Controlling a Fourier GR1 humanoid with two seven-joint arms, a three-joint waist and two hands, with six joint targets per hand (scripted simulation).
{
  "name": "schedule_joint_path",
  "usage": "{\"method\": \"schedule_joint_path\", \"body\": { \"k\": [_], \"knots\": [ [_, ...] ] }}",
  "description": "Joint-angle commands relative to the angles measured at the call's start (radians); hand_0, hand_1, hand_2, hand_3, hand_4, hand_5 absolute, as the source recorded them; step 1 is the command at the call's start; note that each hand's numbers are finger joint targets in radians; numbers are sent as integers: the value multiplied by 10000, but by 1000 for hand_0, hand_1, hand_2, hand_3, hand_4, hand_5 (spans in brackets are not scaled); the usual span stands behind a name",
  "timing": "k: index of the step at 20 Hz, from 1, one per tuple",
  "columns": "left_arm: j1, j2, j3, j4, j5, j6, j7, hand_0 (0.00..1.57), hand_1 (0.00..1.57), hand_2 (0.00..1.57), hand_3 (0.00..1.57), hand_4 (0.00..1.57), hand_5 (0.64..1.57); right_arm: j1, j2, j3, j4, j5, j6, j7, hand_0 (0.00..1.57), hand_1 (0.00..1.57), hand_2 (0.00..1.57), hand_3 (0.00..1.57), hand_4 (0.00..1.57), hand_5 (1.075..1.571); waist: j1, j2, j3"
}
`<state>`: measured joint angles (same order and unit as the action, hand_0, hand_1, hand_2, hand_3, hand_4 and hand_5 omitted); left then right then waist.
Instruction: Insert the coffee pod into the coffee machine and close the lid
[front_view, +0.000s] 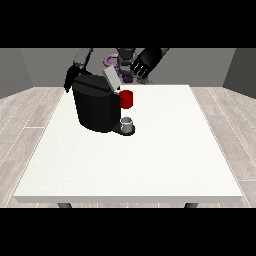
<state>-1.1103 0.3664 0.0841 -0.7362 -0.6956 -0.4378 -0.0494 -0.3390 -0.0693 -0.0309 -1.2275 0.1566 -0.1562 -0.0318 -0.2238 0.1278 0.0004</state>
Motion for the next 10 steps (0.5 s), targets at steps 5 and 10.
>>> {"method": "schedule_joint_path", "body": {
  "k": [5,10],
  "knots": [
    [-510,816,265,326,-169,-11,-245,1222,1222,1288,1238,475,1571,-160,-62,-144,-454,-102,-46,17,0,0,0,0,0,1571,-403,748,-2],
    [-1431,1047,595,762,-171,128,105,1258,1258,1299,1245,494,1571,-880,126,164,-887,52,-97,582,0,0,0,0,147,1571,-1111,1408,-3]
  ]
}}
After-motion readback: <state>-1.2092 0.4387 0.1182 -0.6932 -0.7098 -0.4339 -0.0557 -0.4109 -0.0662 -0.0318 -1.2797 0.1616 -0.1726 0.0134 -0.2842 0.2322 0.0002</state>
